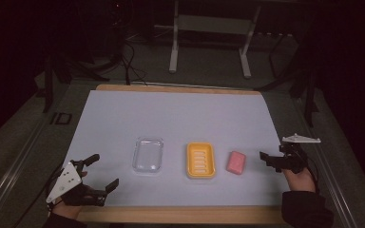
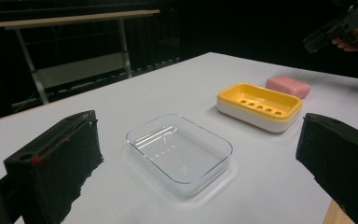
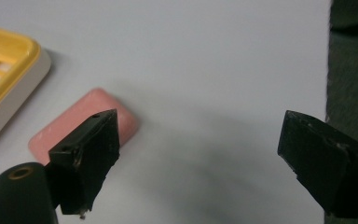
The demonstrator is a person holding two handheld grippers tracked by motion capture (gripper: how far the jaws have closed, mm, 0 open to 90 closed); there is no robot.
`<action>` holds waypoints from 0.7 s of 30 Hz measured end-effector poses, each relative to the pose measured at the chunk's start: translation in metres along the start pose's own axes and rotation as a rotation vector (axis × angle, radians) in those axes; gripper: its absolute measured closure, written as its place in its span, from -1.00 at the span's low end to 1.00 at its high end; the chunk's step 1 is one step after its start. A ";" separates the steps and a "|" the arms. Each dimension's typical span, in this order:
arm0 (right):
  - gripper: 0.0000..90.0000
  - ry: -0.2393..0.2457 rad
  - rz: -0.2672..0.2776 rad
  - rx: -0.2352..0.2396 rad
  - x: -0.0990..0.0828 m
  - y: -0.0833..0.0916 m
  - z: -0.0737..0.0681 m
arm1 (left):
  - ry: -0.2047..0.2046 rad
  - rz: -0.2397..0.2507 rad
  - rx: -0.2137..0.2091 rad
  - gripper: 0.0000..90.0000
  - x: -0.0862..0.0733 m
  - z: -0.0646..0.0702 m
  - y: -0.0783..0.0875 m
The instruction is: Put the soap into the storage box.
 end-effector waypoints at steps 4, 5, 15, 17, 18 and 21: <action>-0.73 0.005 -0.047 0.005 -0.003 -0.003 0.001 | -0.001 -0.012 0.003 -1.00 -0.001 0.000 0.000; -0.70 -0.011 -0.053 0.031 -0.003 -0.004 0.002 | 0.002 -0.014 0.002 -1.00 -0.001 0.000 0.000; -0.53 -0.030 -0.362 -0.009 -0.013 -0.008 -0.012 | -0.001 -0.014 -0.005 -1.00 -0.001 0.001 0.000; -0.53 -0.021 -0.372 -0.016 -0.013 -0.008 -0.013 | -0.001 -0.014 -0.007 -1.00 -0.001 0.001 -0.001; -0.53 -0.002 -0.384 -0.026 -0.012 -0.007 -0.013 | -0.001 -0.015 -0.009 -1.00 -0.001 0.002 -0.001; -0.53 -0.003 -0.410 -0.038 -0.011 -0.004 -0.015 | -0.003 -0.016 -0.012 -1.00 -0.001 0.002 -0.001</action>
Point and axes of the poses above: each handheld gripper's, and its own axes: y roughly backward along the jaws, x roughly out of its top, z roughly to its right, the point moved 6 cm from there along -y, roughly forward along the jaws, and after that the axes turned 3 degrees about -x, right-handed, at the moved point
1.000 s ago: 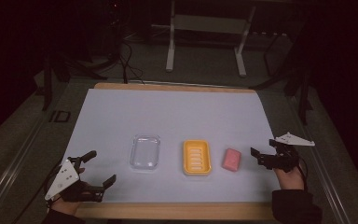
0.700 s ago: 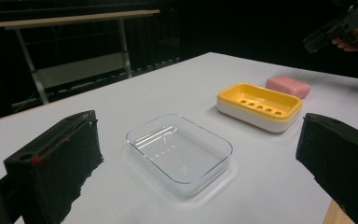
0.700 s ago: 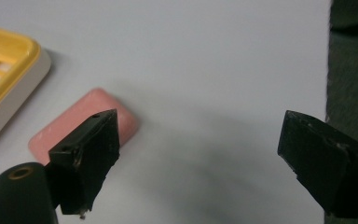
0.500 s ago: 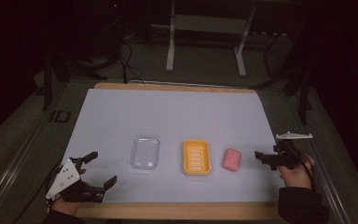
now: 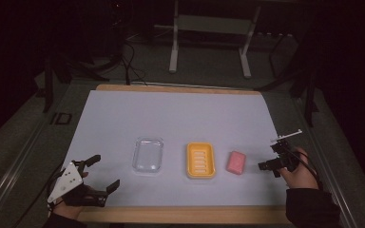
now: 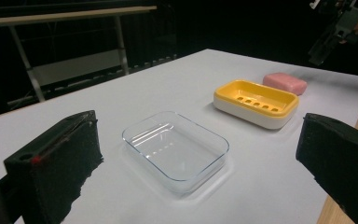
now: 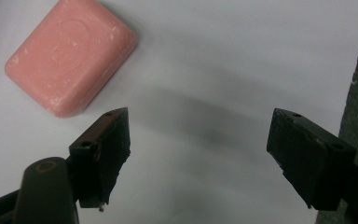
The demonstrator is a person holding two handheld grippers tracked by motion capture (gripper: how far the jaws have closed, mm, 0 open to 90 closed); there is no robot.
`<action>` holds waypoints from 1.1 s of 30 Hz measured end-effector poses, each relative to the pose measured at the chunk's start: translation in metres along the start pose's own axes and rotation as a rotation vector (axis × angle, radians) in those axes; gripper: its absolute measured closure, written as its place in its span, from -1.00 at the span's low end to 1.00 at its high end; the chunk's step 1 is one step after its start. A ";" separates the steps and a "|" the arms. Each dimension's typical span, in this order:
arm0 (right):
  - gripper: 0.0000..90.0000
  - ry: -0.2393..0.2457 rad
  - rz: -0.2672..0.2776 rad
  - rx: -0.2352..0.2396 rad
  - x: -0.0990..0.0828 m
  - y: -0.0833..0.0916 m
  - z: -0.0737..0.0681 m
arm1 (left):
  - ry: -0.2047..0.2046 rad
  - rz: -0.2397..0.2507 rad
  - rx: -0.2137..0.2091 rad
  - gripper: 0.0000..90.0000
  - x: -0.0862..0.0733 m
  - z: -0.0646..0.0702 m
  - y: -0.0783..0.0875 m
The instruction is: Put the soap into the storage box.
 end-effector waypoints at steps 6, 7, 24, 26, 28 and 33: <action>-0.50 -0.025 -0.080 -0.004 -0.004 0.005 -0.008 | -0.003 -0.006 -0.011 -1.00 -0.001 0.001 -0.001; -0.50 -0.032 -0.096 -0.002 -0.005 0.006 -0.009 | -0.003 -0.005 -0.013 -1.00 0.000 0.002 -0.002; -0.39 0.012 -0.281 0.024 -0.029 0.005 -0.033 | -0.010 -0.018 -0.029 -1.00 -0.001 0.004 -0.004; -0.42 0.016 -0.281 0.035 -0.030 0.005 -0.038 | -0.011 -0.019 -0.032 -1.00 -0.002 0.005 -0.004; -0.44 0.019 -0.272 0.037 -0.030 0.006 -0.044 | -0.012 -0.022 -0.032 -1.00 -0.002 0.005 -0.005; -0.52 -0.005 -0.282 0.074 -0.029 0.006 -0.056 | -0.014 -0.021 -0.032 -1.00 -0.002 0.005 -0.005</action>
Point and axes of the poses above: each handheld gripper's, and its own axes: y roughly backward along the jaws, x roughly out of its top, z roughly to its right, the point moved 6 cm from there along -y, roughly forward along the jaws, and after that the axes turned 3 degrees about -x, right-handed, at the moved point
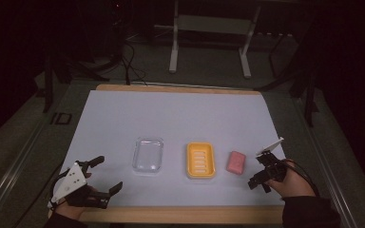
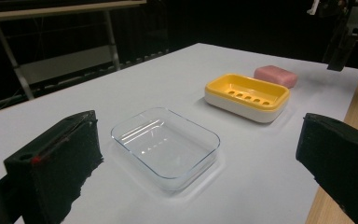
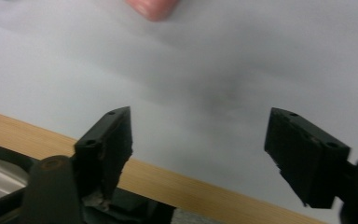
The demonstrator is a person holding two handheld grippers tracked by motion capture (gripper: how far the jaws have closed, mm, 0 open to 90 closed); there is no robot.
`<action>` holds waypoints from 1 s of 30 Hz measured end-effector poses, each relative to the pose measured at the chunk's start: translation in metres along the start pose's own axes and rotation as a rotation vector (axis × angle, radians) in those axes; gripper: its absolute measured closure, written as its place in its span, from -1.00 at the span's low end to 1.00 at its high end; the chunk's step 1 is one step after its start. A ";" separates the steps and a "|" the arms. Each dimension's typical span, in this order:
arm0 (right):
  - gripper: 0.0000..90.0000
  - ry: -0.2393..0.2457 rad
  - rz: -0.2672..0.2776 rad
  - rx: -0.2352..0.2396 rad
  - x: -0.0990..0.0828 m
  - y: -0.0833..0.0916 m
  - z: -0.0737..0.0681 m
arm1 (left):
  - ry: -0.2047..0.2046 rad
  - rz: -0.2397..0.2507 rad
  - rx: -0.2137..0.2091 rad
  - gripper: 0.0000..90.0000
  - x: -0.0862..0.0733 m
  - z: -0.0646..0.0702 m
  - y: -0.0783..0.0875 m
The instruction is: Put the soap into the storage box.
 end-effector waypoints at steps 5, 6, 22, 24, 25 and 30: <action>-0.72 0.003 0.007 0.021 0.004 0.001 -0.010 | -0.002 -0.002 -0.001 -1.00 0.000 0.000 0.000; -0.73 0.021 0.010 0.034 0.007 0.002 -0.016 | -0.002 -0.002 -0.002 -1.00 0.000 0.000 0.000; -0.62 0.002 0.066 0.019 0.040 0.006 -0.039 | -0.006 -0.002 -0.001 -1.00 0.000 0.001 -0.001; -0.61 0.033 0.072 -0.022 0.047 -0.002 -0.042 | -0.009 -0.004 0.001 -1.00 0.000 0.001 0.000; -0.73 0.030 0.073 -0.020 0.049 -0.004 -0.043 | -0.007 -0.003 0.001 -1.00 0.000 0.001 0.000; -0.75 0.036 0.127 -0.053 0.061 -0.009 -0.041 | -0.006 -0.004 0.001 -1.00 0.000 0.001 -0.001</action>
Point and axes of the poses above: each handheld gripper's, and its own axes: y roughly backward along the jaws, x roughly out of its top, z roughly to its right, the point moved 6 cm from there along -y, roughly forward along the jaws, and after that the axes turned 3 degrees about -x, right-handed, at the moved point
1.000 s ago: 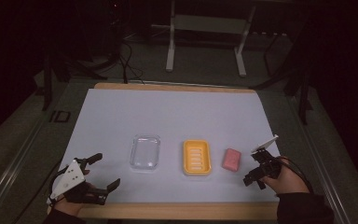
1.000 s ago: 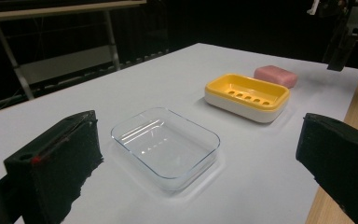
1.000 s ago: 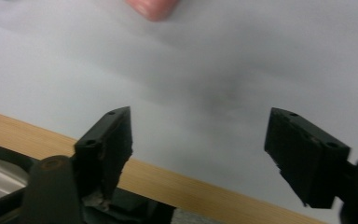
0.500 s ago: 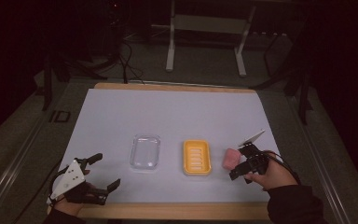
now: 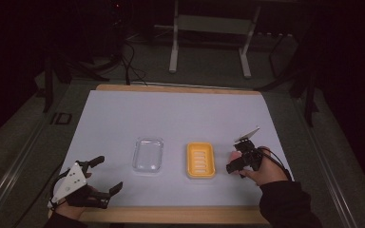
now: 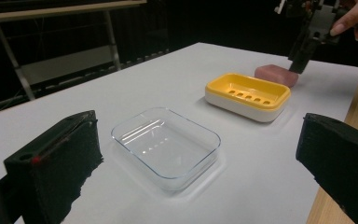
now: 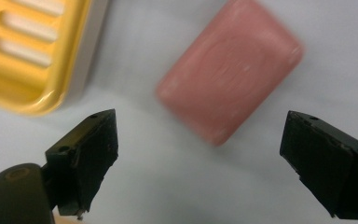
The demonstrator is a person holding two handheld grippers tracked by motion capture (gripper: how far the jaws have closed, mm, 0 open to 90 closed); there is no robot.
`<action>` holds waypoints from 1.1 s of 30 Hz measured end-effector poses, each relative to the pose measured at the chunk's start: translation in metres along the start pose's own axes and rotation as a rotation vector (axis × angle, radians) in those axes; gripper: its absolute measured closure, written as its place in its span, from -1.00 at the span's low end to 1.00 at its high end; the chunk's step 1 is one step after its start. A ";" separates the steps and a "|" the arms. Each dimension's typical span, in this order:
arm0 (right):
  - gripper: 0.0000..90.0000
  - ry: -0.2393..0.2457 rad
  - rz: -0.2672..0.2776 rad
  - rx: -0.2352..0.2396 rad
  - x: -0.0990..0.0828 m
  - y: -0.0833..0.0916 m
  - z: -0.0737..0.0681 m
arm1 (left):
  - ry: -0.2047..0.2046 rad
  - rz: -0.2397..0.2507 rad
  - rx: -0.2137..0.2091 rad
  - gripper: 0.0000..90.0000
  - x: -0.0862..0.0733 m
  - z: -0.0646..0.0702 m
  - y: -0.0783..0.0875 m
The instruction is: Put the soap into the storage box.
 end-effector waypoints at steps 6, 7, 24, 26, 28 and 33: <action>-0.76 -0.032 -0.003 0.018 0.011 -0.001 -0.001 | 0.001 -0.001 0.001 -1.00 0.000 0.000 0.000; -0.74 -0.043 -0.008 0.008 0.013 -0.002 -0.001 | 0.001 0.000 0.002 -1.00 0.000 0.000 0.000; -0.61 -0.210 -0.077 -0.024 0.027 -0.029 0.014 | 0.000 -0.004 -0.004 -1.00 0.000 0.000 0.000; -0.56 -0.219 -0.087 -0.029 0.028 -0.031 0.015 | -0.002 -0.004 -0.004 -1.00 0.000 0.001 0.000; -0.49 -0.221 -0.104 -0.035 0.029 -0.032 0.014 | -0.001 -0.005 -0.004 -1.00 0.000 0.000 0.000; -0.33 -0.226 -0.132 -0.050 0.031 -0.035 0.012 | 0.000 -0.004 -0.004 -1.00 0.000 0.000 0.000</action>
Point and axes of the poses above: each handheld gripper's, and its own axes: y roughly backward along the jaws, x roughly out of its top, z roughly to its right, the point moved 6 cm from there along -y, roughly forward along the jaws, and after that the axes turned 3 degrees about -x, right-handed, at the moved point
